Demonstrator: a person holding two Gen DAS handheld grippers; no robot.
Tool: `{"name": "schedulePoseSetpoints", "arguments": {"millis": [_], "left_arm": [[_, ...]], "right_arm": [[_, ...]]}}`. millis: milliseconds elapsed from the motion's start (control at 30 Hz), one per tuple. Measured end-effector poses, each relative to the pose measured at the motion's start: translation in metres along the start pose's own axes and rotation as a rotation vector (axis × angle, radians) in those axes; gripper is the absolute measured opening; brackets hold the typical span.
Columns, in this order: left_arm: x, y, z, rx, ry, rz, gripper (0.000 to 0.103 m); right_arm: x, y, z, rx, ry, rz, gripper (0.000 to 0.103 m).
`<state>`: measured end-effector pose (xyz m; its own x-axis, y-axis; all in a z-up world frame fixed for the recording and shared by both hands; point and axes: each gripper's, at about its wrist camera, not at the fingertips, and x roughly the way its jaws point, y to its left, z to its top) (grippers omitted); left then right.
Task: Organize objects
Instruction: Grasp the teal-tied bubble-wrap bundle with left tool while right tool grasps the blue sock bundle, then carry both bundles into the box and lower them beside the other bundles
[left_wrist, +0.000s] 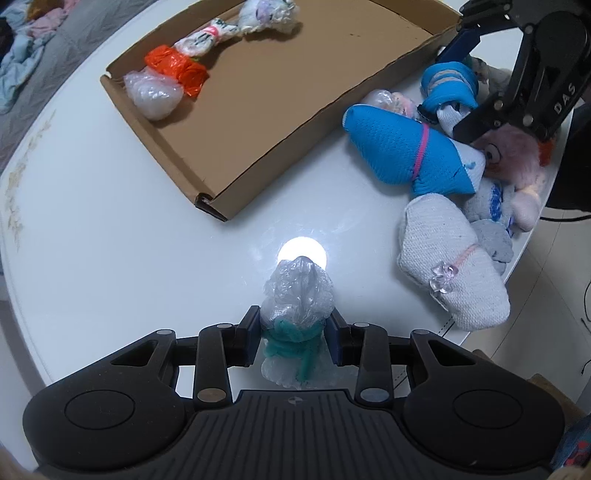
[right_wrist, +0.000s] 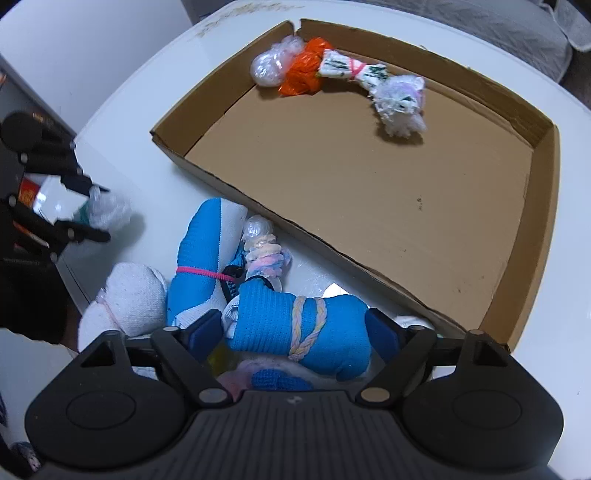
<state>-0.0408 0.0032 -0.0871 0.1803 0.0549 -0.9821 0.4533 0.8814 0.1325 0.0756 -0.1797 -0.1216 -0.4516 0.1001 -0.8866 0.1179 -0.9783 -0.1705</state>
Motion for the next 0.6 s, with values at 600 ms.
{"name": "schedulePoseSetpoints", "arguments": {"millis": [600], "left_arm": [[-0.048,0.025,0.024,-0.127,-0.141,-0.053,0.044]], "right_arm": [[-0.044,-0.018,-0.011,0.073,-0.140,0.050,0.069]]}}
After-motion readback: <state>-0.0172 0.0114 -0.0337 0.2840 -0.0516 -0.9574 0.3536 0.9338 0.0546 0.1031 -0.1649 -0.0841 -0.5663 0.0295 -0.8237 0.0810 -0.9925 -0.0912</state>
